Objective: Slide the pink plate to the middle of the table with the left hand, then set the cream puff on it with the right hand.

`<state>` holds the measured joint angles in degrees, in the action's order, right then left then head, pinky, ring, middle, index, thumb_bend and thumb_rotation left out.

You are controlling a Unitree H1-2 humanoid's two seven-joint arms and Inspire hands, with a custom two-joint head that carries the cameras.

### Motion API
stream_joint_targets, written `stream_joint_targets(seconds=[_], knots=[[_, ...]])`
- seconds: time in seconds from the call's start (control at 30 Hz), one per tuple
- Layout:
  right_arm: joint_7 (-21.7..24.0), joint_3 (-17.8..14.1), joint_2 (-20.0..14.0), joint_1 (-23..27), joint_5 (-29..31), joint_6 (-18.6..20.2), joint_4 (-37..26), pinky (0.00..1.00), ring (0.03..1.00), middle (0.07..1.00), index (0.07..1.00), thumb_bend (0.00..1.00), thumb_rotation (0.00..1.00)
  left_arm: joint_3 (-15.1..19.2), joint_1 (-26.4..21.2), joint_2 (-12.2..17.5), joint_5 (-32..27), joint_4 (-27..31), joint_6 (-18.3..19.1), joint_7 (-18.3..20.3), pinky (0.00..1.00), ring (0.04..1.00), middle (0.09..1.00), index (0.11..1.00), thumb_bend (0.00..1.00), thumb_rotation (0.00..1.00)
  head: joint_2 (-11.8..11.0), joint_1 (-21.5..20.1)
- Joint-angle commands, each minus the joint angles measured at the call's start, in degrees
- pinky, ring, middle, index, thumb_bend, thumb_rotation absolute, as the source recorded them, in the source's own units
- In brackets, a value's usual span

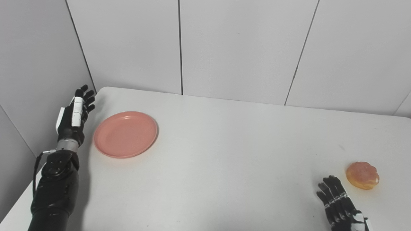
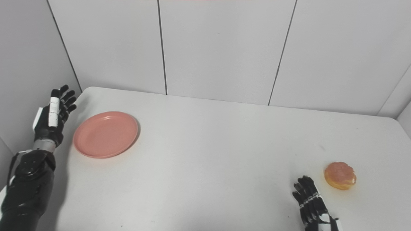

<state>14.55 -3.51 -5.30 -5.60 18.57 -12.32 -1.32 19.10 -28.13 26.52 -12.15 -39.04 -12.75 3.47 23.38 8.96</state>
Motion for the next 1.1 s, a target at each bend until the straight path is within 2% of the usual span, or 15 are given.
stream_joint_targets(seconds=[0.0, 0.13, 0.2, 0.47, 0.57, 0.67, 0.8, 0.93, 1.07], knots=[[-0.89, -0.03, -0.17, -0.51, -0.83, 2.9, 7.26, 0.95, 0.934, 0.927, 0.906, 0.85, 0.94, -0.53, -3.21, 1.35, 0.28, -0.36, -3.49, 0.76, 0.87, 0.92, 0.917, 0.909, 0.93, 0.98, 0.1, -0.1], [-0.89, -0.09, -0.19, -0.47, -0.76, 2.83, 7.28, 0.95, 0.93, 0.925, 0.903, 0.84, 0.94, -1.39, -3.69, 0.62, -0.62, -2.45, -3.42, 1.93, 0.91, 0.937, 0.925, 0.919, 0.97, 0.98, 0.12, 0.0], [-0.96, -0.07, -0.17, -0.51, -0.88, 2.81, 7.21, 0.95, 0.932, 0.925, 0.904, 0.84, 0.94, -1.91, -4.12, 0.31, -1.4, -3.51, -3.4, 3.69, 0.97, 0.975, 0.948, 0.931, 0.97, 0.97, 0.16, -0.07], [-0.9, 0.02, -0.19, -0.61, -0.9, 2.85, 6.87, 0.95, 0.93, 0.926, 0.902, 0.83, 0.95, -2.13, -5.98, 0.2, -0.77, -6.67, -3.61, 4.15, 1.0, 0.971, 0.944, 0.926, 1.0, 0.95, 0.28, -0.34], [-0.86, -0.01, -0.22, -0.58, -0.72, 2.93, 6.83, 0.95, 0.93, 0.926, 0.9, 0.84, 0.94, -1.87, -5.9, 0.24, -1.18, -6.26, -2.4, 4.39, 1.0, 0.974, 0.948, 0.926, 1.0, 0.93, 0.32, -0.31], [-0.85, -0.07, -0.21, -0.55, -0.64, 2.85, 6.98, 0.95, 0.929, 0.925, 0.899, 0.84, 0.94, -2.31, -6.19, 0.48, -0.3, -7.18, -3.02, 4.15, 0.98, 0.959, 0.94, 0.927, 1.0, 0.94, 0.33, -0.32], [-0.79, -0.07, -0.22, -0.57, -0.61, 2.77, 6.92, 0.95, 0.929, 0.924, 0.896, 0.85, 0.94, -4.58, -5.55, 1.61, 2.86, -7.92, -5.16, 4.15, 0.94, 0.947, 0.937, 0.933, 0.98, 0.97, 0.34, -0.31], [-0.66, 0.05, -0.23, -0.64, -0.7, 2.58, 6.87, 0.95, 0.932, 0.926, 0.897, 0.85, 0.94, -5.21, -4.68, 1.5, 3.09, -6.14, -4.19, 3.93, 0.89, 0.939, 0.935, 0.925, 0.96, 0.97, 0.47, -0.51], [-0.57, 0.06, -0.11, -0.54, -0.47, 2.53, 7.07, 0.95, 0.932, 0.927, 0.901, 0.85, 0.94, -5.57, -3.98, 1.43, 2.06, -5.47, -3.28, 5.48, 0.93, 0.966, 0.958, 0.934, 0.93, 0.98, 0.45, -0.59]])
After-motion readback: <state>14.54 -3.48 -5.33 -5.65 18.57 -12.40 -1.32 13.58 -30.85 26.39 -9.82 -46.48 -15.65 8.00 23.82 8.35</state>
